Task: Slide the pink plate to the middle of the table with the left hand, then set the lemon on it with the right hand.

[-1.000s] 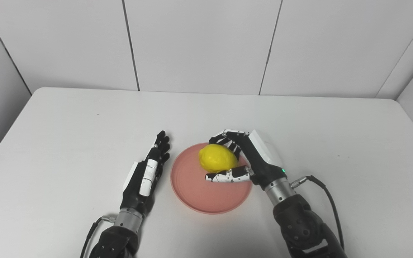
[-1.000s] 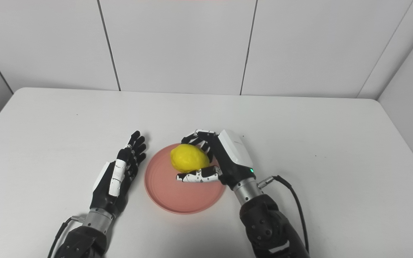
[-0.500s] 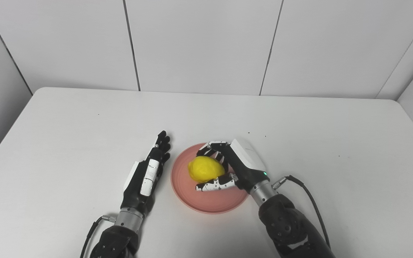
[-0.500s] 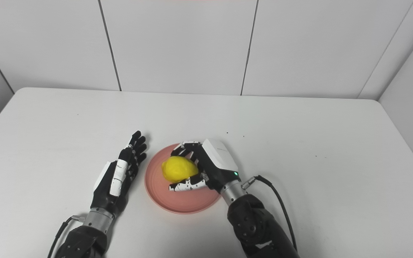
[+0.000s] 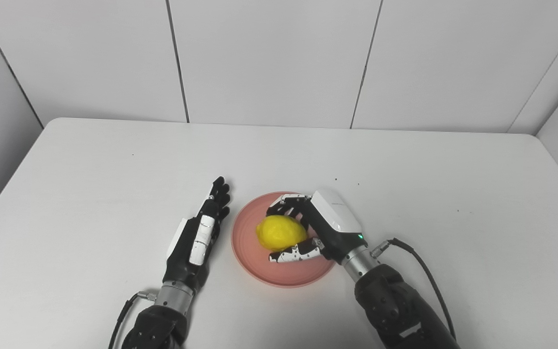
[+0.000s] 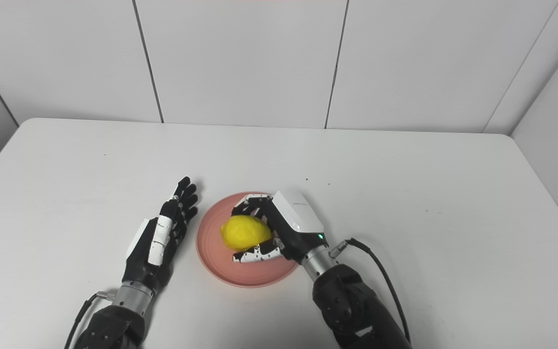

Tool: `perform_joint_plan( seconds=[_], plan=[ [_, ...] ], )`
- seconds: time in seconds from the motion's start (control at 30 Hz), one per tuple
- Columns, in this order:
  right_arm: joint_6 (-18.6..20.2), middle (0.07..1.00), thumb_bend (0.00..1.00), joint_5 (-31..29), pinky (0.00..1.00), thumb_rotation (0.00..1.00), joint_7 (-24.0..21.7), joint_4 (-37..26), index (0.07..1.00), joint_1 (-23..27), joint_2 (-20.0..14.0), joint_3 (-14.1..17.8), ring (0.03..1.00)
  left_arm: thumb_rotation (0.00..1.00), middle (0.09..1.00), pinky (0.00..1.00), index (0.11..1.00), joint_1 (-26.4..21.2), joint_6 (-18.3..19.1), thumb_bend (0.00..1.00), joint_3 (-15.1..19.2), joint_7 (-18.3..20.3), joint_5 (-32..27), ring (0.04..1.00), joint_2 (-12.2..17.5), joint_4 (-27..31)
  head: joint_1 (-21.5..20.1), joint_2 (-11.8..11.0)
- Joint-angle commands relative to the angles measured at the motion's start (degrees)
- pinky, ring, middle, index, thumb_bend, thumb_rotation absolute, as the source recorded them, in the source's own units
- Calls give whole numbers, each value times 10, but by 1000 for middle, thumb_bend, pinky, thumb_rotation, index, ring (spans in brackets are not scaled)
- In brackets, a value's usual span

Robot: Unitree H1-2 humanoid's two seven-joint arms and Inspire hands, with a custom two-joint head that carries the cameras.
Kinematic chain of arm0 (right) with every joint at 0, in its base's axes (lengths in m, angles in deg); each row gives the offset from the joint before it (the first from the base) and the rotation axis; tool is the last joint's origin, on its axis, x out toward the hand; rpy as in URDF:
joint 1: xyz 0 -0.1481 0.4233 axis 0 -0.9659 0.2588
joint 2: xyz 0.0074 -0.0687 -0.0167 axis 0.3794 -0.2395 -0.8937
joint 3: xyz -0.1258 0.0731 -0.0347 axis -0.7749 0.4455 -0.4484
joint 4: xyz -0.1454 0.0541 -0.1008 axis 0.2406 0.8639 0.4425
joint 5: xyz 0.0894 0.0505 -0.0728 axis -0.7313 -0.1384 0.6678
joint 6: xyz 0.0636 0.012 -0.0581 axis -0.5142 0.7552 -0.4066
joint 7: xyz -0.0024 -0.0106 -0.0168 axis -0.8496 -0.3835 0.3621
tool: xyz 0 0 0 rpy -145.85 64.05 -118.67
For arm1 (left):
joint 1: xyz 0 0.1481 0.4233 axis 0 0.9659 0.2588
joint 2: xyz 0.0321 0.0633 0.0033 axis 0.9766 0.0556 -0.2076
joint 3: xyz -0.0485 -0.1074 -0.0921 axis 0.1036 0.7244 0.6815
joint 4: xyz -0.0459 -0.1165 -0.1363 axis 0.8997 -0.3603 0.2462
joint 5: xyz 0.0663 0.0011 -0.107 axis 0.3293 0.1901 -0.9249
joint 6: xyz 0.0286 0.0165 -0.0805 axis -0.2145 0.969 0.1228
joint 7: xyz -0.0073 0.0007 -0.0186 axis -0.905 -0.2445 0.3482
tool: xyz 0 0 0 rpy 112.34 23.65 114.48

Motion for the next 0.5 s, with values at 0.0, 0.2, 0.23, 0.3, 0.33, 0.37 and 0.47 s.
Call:
perform_joint_plan(
  seconds=[0.0,0.2,0.23,0.3,0.33,0.37,0.47],
  plan=[
    [-33,861,679,-3,724,351,14,-27,797,9,-2,6,836,1000,1000,1000,1000,11,-12,774,-1,1,-4,1000,-1,-14,1,-1],
    [-48,931,660,15,847,552,39,-70,882,-5,-4,16,921,1000,1000,1000,1000,11,-13,776,-1,1,-2,1000,1,-15,0,-1],
    [-48,936,661,13,857,575,39,-77,890,-8,-4,19,928,1000,1000,1000,1000,11,-13,774,-1,2,-3,1000,1,-14,-1,-1],
    [-49,950,657,3,899,605,36,-90,914,-14,-4,25,946,1000,1000,1000,1000,11,-12,772,-1,4,-5,1000,2,-14,-1,-1],
    [-50,963,653,-3,934,647,34,-96,935,-17,-4,29,957,1000,1000,1000,1000,11,-11,774,0,4,-6,1000,2,-13,-1,-1],
    [-49,971,650,-9,956,674,30,-102,948,-20,-4,32,964,1000,1000,1000,1000,11,-10,775,0,4,-6,1000,2,-12,-1,0],
    [-55,998,664,-33,998,812,27,-119,997,-32,-6,45,992,1000,1000,1000,1000,11,-11,777,0,4,-7,1000,2,-12,-1,0]
  ],
)
